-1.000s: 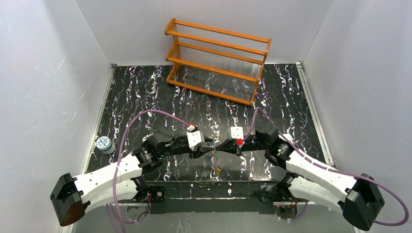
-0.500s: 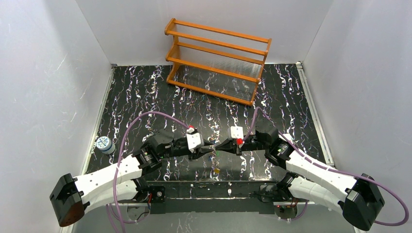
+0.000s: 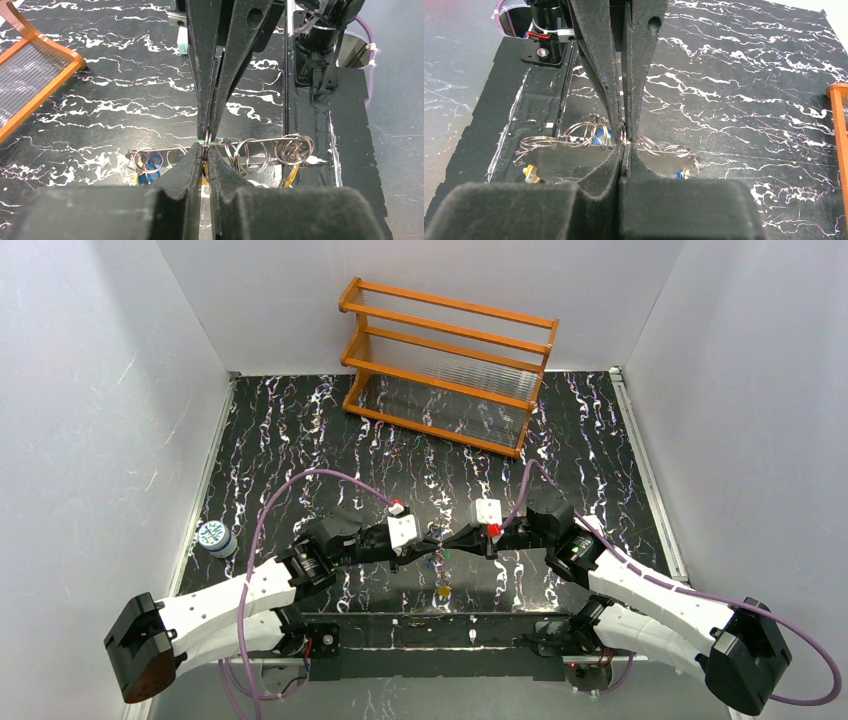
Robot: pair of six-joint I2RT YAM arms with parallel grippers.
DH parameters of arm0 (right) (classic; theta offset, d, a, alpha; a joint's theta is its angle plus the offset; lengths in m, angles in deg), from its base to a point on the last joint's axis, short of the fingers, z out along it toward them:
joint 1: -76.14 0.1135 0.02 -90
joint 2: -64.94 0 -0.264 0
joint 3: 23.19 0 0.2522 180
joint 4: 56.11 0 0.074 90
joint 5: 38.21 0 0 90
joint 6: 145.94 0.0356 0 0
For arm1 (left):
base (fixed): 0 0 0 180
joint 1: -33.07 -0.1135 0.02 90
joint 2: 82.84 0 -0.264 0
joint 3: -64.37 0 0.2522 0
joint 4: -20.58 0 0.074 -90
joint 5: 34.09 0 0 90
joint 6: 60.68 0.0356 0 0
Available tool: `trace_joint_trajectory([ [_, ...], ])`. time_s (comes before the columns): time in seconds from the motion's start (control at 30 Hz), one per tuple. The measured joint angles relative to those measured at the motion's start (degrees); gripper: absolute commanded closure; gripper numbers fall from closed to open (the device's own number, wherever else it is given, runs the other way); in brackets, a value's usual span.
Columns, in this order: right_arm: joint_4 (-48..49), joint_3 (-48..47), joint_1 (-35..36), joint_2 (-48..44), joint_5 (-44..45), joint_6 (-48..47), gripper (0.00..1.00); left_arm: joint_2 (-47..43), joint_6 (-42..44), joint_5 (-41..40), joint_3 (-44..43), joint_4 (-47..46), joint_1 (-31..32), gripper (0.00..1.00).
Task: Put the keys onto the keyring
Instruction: Insert the key onto the keyring.
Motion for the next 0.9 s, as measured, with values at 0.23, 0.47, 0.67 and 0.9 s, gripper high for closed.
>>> trace_joint_trajectory([
  [0.23,0.35,0.02,0.02,0.0,1.4,0.55,0.79,-0.39,-0.31,-1.7,0.07,0.31,0.33,1.0],
  [0.47,1.44,-0.04,0.07,-1.2,4.2,1.29,0.47,-0.2,-0.48,-7.76,-3.37,10.05,0.33,1.0],
  [0.67,1.95,-0.59,0.07,-0.83,6.54,1.64,0.59,2.1,-0.39,-10.97,-8.98,17.35,0.31,1.0],
  [0.9,5.16,-1.25,0.07,3.48,5.01,4.33,0.66,2.54,0.63,-12.26,-9.9,20.5,0.46,1.0],
])
